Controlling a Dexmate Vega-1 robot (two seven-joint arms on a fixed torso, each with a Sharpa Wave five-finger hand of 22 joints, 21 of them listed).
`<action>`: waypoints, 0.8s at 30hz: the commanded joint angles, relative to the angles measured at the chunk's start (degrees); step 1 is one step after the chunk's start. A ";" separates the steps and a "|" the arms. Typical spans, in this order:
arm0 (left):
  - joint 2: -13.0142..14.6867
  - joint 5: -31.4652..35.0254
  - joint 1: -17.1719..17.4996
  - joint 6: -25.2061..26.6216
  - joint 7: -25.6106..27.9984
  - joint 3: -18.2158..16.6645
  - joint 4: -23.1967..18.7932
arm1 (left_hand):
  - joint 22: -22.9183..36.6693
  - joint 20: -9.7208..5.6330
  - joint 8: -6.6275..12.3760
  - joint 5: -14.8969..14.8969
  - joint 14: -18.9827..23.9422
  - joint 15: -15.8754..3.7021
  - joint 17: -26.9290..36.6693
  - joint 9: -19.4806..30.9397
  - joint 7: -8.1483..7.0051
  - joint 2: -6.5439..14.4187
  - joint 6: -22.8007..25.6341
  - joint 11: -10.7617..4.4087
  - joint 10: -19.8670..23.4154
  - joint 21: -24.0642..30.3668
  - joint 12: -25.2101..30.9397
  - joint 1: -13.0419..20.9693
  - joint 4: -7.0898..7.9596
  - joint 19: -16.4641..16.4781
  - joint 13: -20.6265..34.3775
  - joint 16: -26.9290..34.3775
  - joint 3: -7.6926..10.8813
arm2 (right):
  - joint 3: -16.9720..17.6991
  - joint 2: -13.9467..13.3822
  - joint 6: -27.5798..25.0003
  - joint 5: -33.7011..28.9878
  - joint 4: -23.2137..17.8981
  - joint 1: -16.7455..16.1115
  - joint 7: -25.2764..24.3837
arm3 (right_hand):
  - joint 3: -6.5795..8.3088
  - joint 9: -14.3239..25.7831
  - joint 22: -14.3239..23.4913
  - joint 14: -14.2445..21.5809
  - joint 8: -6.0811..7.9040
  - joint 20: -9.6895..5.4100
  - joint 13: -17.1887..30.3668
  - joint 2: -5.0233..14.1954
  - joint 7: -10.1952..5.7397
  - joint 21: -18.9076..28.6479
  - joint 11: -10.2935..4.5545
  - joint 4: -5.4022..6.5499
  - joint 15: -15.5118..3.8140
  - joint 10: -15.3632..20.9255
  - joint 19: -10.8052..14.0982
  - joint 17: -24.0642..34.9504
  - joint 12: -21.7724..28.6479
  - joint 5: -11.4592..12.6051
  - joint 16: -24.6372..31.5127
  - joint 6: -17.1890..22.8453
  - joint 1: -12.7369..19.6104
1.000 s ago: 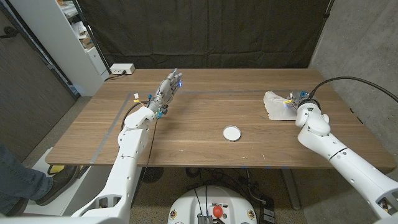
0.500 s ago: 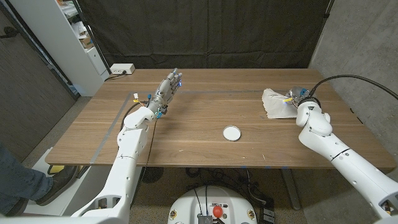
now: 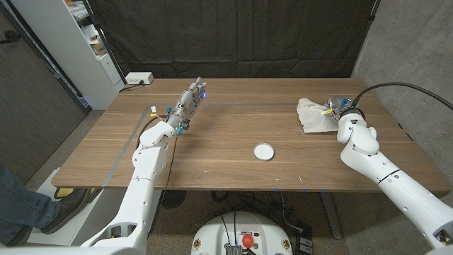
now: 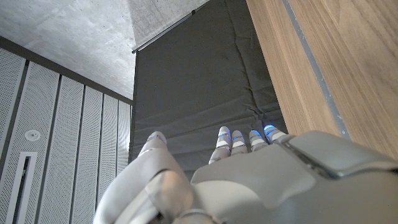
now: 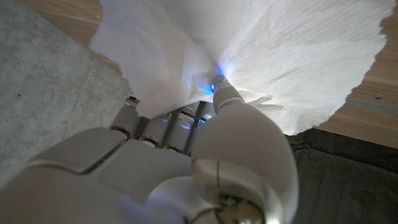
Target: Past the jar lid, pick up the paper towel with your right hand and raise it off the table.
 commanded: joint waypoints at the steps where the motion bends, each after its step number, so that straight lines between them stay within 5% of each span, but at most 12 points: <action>1: 0.13 -0.27 0.09 -0.42 -0.31 -0.29 0.31 | 0.25 0.45 0.31 -0.17 0.19 0.06 0.30 0.08 0.18 0.51 0.29 -0.01 0.05 -0.14 -0.02 0.05 -0.23 -6.10 0.11 0.08 0.19 | 0.47 -0.06 0.31 -1.74 -2.05 -0.41 0.72 | -0.02 0.35 0.24 0.57 -0.13 -0.15 0.12 -0.02 0.11 -0.10 -0.13 0.43 -7.48 0.52 0.58 0.33 0.54 -0.07 -0.27 0.62 0.65; 24: 0.21 -0.58 -0.86 -1.09 -1.32 -0.52 2.09 | 0.25 0.40 0.31 -0.18 0.23 0.08 0.30 0.08 0.16 0.59 0.35 -0.09 0.19 -0.10 0.02 -0.02 -0.40 -6.03 0.11 0.10 0.13 | 2.70 0.67 0.72 -4.10 -6.19 -2.00 1.81 | -0.59 0.52 0.24 0.74 -0.50 -0.21 0.22 -0.03 0.07 -0.20 -0.04 0.81 -7.32 0.80 0.36 0.80 0.40 -0.03 -1.01 1.15 0.55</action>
